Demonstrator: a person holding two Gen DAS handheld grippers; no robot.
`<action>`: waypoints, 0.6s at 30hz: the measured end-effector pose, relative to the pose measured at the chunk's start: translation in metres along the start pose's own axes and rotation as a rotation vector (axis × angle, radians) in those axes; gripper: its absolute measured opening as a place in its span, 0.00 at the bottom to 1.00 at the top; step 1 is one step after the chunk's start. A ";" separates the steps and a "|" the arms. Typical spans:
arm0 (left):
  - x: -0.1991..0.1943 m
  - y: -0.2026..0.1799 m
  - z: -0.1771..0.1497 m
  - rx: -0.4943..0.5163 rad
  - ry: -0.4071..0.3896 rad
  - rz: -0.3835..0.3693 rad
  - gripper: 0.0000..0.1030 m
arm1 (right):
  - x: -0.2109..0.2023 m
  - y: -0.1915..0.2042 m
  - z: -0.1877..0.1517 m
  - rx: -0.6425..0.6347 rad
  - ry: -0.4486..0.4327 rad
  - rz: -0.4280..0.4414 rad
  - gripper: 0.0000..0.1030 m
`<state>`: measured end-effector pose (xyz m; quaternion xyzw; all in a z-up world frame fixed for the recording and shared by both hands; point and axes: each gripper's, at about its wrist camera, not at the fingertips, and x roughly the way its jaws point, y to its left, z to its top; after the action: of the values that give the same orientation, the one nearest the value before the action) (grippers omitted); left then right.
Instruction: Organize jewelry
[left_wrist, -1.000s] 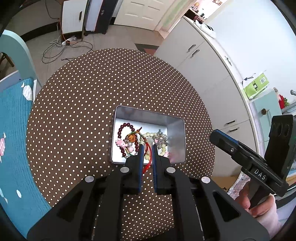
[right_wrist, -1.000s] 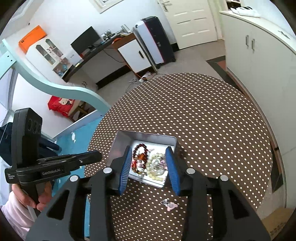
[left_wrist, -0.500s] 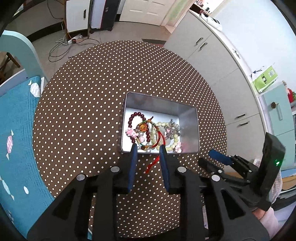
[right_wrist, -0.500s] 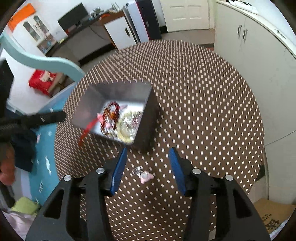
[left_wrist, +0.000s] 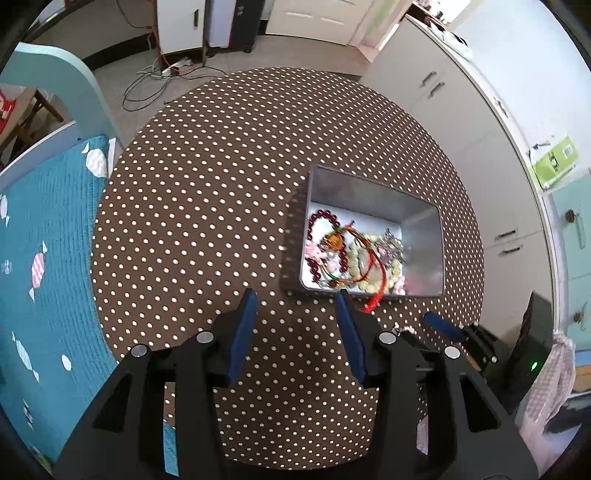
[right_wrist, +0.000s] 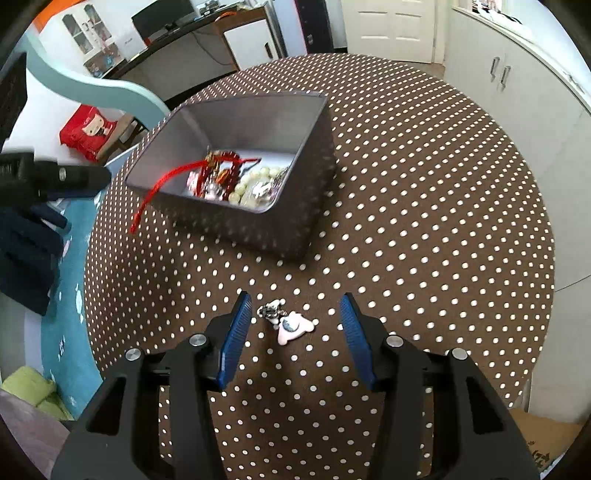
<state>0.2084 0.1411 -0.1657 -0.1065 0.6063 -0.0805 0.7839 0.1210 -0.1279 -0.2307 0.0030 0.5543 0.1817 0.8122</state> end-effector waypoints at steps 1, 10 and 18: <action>0.000 0.002 0.001 0.000 -0.002 0.001 0.44 | 0.002 0.003 -0.002 -0.016 -0.002 -0.011 0.41; 0.015 -0.001 0.034 0.016 0.007 0.000 0.43 | 0.010 0.015 -0.012 -0.084 -0.017 -0.095 0.14; 0.045 -0.010 0.052 0.028 0.068 0.001 0.07 | -0.009 0.000 0.001 0.005 -0.041 -0.084 0.14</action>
<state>0.2695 0.1234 -0.1921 -0.0922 0.6315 -0.0921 0.7643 0.1194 -0.1304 -0.2222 -0.0145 0.5375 0.1458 0.8304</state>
